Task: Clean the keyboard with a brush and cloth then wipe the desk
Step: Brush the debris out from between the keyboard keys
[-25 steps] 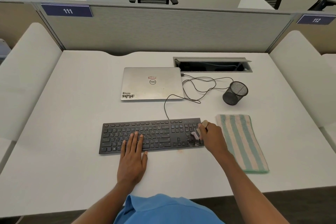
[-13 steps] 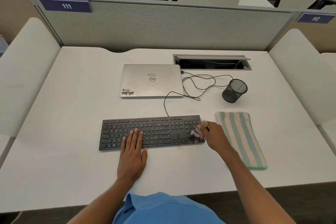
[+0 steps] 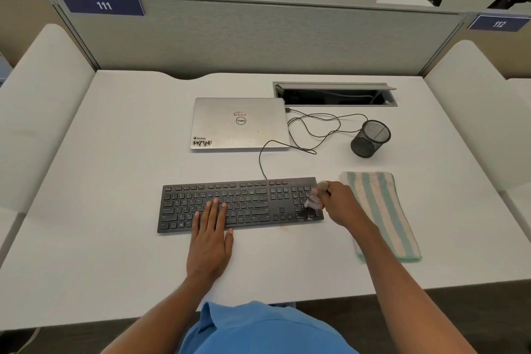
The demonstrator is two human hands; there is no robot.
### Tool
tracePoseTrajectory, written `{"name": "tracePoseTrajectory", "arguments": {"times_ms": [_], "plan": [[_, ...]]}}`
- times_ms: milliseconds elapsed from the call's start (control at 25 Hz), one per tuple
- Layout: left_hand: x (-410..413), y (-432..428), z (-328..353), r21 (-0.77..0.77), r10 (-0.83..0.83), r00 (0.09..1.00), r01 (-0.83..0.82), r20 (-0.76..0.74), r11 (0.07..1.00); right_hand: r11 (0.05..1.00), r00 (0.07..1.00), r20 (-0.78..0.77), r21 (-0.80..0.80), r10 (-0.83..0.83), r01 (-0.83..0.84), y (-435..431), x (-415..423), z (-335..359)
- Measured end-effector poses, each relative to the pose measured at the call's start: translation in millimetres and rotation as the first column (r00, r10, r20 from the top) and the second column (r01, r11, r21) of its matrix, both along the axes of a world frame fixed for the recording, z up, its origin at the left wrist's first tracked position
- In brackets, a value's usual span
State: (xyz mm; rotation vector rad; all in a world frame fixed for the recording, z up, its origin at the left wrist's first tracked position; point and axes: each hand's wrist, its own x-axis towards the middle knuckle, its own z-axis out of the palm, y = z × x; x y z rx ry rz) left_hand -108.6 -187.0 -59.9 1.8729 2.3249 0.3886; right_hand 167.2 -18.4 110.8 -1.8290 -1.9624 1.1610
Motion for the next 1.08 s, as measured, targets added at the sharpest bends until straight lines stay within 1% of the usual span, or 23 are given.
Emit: {"name": "tracePoseTrajectory", "arguments": {"times_ms": [80, 160, 280, 360, 440, 600, 760, 840, 1000, 1080], "plan": [[-0.4, -0.5, -0.2, 0.006, 0.000, 1.000, 0.000, -0.004, 1.000, 0.997, 0.998, -0.035, 0.052, -0.049, 0.051, 1.5, -8.4, 4.6], [-0.7, -0.5, 0.0, 0.009, -0.004, 1.000, 0.004, 0.002, 1.000, 0.992, 0.995, -0.026, 0.088, -0.093, 0.095, 0.0, -8.1, -4.5], [-0.7, -0.2, 0.4, 0.017, -0.002, 1.000, 0.002, 0.004, 1.000, 0.991, 0.995, 0.070, 0.118, -0.074, 0.066, -5.6, 1.6, -25.2], [-0.1, 0.0, 0.1, 0.019, -0.002, 1.000, 0.001, 0.011, 1.000, 0.994, 0.988, 0.134, 0.088, -0.070, 0.059, 0.0, 5.3, -28.5], [0.0, -1.0, -0.1, 0.013, -0.001, 1.000, 0.000, 0.005, 1.000, 0.992, 0.984, 0.153, 0.097, -0.093, 0.079, 8.9, 3.2, -25.2], [-0.2, -0.5, 0.2, 0.014, -0.002, 1.000, 0.002, 0.003, 1.000, 0.986, 0.992, 0.067, 0.139, -0.104, 0.094, 3.8, -6.6, -13.4], [0.9, -0.2, 0.7, 0.012, -0.003, 1.000, 0.003, 0.001, 1.000, 0.994, 0.988, 0.128, 0.077, -0.090, 0.080, -7.0, 3.6, -26.3], [0.7, -0.3, 1.2, 0.010, 0.001, 1.000, -0.001, 0.001, 1.000, 0.992, 0.983, 0.155, 0.088, -0.098, 0.085, -1.2, 8.3, -28.8], [0.6, -0.9, 1.6, 0.004, -0.001, 1.000, 0.001, -0.004, 1.000, 0.980, 0.987, 0.059, 0.141, -0.150, 0.141, -3.0, 0.9, -17.9], [0.8, -1.1, 1.5, 0.003, -0.001, 1.000, 0.001, 0.001, 1.000, 0.987, 0.989, 0.081, 0.117, -0.123, 0.113, -10.3, 3.5, -22.8]]}}
